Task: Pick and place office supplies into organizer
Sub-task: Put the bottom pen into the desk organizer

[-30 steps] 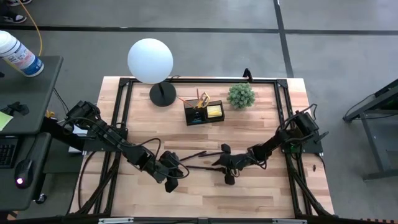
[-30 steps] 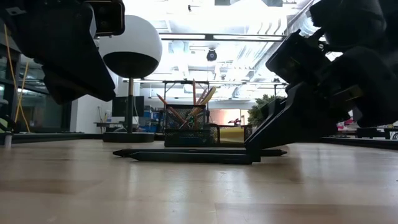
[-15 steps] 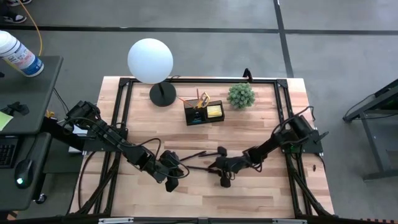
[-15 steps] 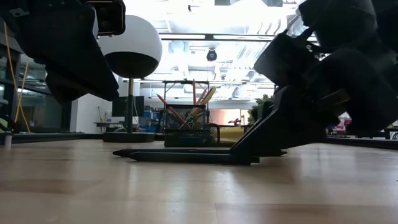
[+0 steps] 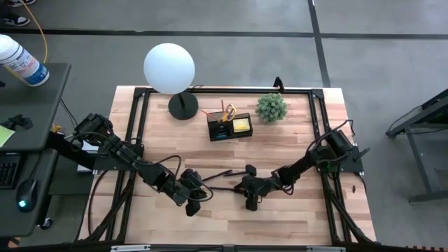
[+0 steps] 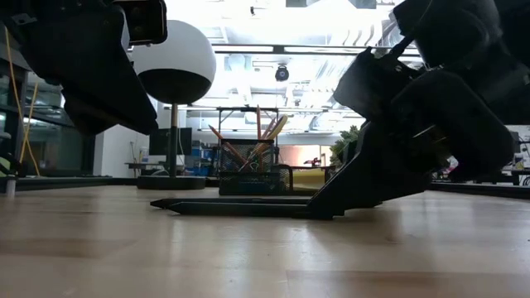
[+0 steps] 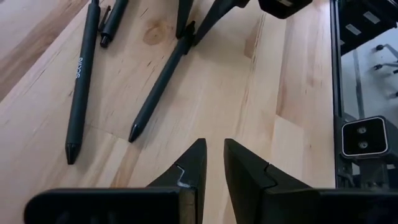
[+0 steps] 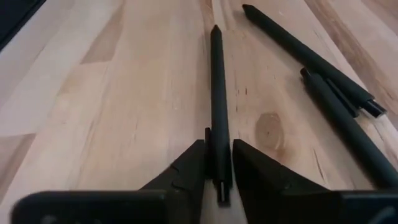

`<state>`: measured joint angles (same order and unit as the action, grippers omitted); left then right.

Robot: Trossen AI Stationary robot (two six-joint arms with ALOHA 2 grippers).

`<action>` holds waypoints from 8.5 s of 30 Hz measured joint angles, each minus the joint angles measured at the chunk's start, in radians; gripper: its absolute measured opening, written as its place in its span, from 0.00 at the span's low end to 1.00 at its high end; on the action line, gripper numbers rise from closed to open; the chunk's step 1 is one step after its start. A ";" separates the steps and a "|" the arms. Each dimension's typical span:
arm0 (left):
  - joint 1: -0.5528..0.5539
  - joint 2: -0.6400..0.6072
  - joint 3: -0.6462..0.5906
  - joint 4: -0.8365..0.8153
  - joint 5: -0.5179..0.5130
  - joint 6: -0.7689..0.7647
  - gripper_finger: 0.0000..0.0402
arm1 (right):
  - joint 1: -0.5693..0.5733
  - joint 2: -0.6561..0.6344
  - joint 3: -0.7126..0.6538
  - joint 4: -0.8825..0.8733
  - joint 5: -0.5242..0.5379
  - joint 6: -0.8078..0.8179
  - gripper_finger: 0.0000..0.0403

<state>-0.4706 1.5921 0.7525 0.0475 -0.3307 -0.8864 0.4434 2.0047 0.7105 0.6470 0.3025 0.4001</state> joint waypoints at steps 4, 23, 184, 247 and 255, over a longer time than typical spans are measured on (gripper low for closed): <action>0.000 0.000 0.000 0.000 -0.001 0.000 0.12 | 0.007 0.001 0.000 -0.030 -0.004 -0.030 0.08; -0.001 0.000 0.000 0.005 0.023 -0.035 0.12 | -0.056 -0.146 -0.006 -0.227 -0.051 -0.157 0.06; -0.001 0.000 0.000 0.008 -0.061 -0.011 0.12 | -0.240 -0.156 0.082 -0.292 -0.283 -0.332 0.39; -0.001 0.000 0.000 0.003 -0.062 -0.001 0.12 | -0.268 -0.071 0.084 -0.255 -0.310 -0.295 0.05; -0.001 0.000 0.000 0.003 -0.062 -0.001 0.12 | -0.260 -0.078 0.083 -0.238 -0.328 -0.292 0.00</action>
<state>-0.4714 1.5921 0.7528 0.0508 -0.3927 -0.8875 0.1833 1.9262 0.7933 0.4091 -0.0258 0.1078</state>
